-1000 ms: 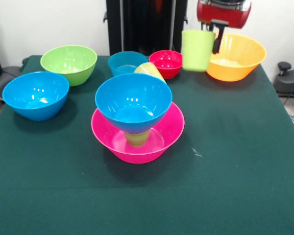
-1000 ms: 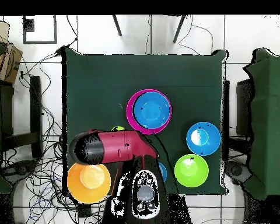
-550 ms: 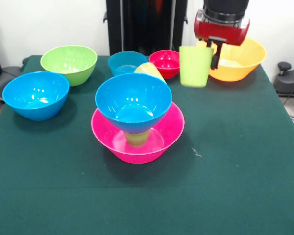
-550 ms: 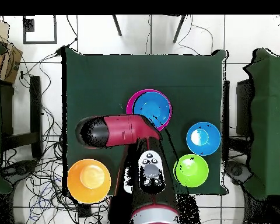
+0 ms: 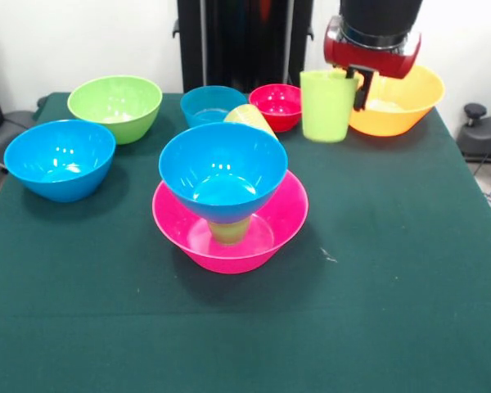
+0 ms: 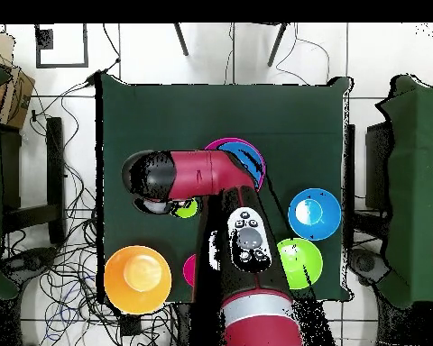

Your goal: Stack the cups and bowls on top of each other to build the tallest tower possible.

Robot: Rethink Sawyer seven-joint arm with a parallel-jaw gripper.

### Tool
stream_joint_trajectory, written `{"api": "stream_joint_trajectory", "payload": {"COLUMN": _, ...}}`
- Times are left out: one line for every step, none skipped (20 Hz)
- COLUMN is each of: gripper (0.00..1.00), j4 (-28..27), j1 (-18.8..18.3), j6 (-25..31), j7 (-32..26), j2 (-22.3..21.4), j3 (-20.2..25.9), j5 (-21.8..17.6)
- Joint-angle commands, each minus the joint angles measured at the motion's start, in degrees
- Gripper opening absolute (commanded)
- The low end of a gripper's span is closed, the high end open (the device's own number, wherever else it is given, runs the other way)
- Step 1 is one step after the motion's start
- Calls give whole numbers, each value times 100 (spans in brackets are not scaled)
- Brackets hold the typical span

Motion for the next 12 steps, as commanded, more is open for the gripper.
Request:
{"api": "stream_joint_trajectory", "payload": {"gripper": 0, "j4": -401, "j1": -325, "j6": 1205, "j7": -1492, "j2": -310, "j3": 765, "j5": -200}}
{"api": "stream_joint_trajectory", "payload": {"gripper": 0, "j4": -359, "j1": -366, "j6": 1212, "j7": -1507, "j2": -349, "j3": 799, "j5": -222}}
{"api": "stream_joint_trajectory", "payload": {"gripper": 0, "j4": -367, "j1": -404, "j6": 1234, "j7": -1532, "j2": -352, "j3": 834, "j5": -262}}
{"api": "stream_joint_trajectory", "payload": {"gripper": 0, "j4": -377, "j1": -442, "j6": 1267, "j7": -1542, "j2": -365, "j3": 873, "j5": -301}}
{"api": "stream_joint_trajectory", "payload": {"gripper": 0, "j4": -359, "j1": -459, "j6": 1290, "j7": -1528, "j2": -388, "j3": 907, "j5": -321}}
{"api": "stream_joint_trajectory", "payload": {"gripper": 0, "j4": -334, "j1": -492, "j6": 1310, "j7": -1525, "j2": -423, "j3": 942, "j5": -325}}
{"api": "stream_joint_trajectory", "payload": {"gripper": 0, "j4": -313, "j1": -517, "j6": 1321, "j7": -1516, "j2": -454, "j3": 967, "j5": -337}}
{"api": "stream_joint_trajectory", "payload": {"gripper": 0, "j4": -331, "j1": -554, "j6": 1359, "j7": -1547, "j2": -465, "j3": 998, "j5": -365}}
{"api": "stream_joint_trajectory", "payload": {"gripper": 0, "j4": -358, "j1": -582, "j6": 1418, "j7": -1576, "j2": -472, "j3": 1020, "j5": -402}}
{"api": "stream_joint_trajectory", "payload": {"gripper": 0, "j4": -399, "j1": -599, "j6": 1469, "j7": -1583, "j2": -434, "j3": 1033, "j5": -446}}
{"api": "stream_joint_trajectory", "payload": {"gripper": 0, "j4": -440, "j1": -616, "j6": 1520, "j7": -1590, "j2": -396, "j3": 1046, "j5": -489}}
{"api": "stream_joint_trajectory", "payload": {"gripper": 0, "j4": -476, "j1": -639, "j6": 1482, "j7": -1604, "j2": -321, "j3": 1067, "j5": -533}}
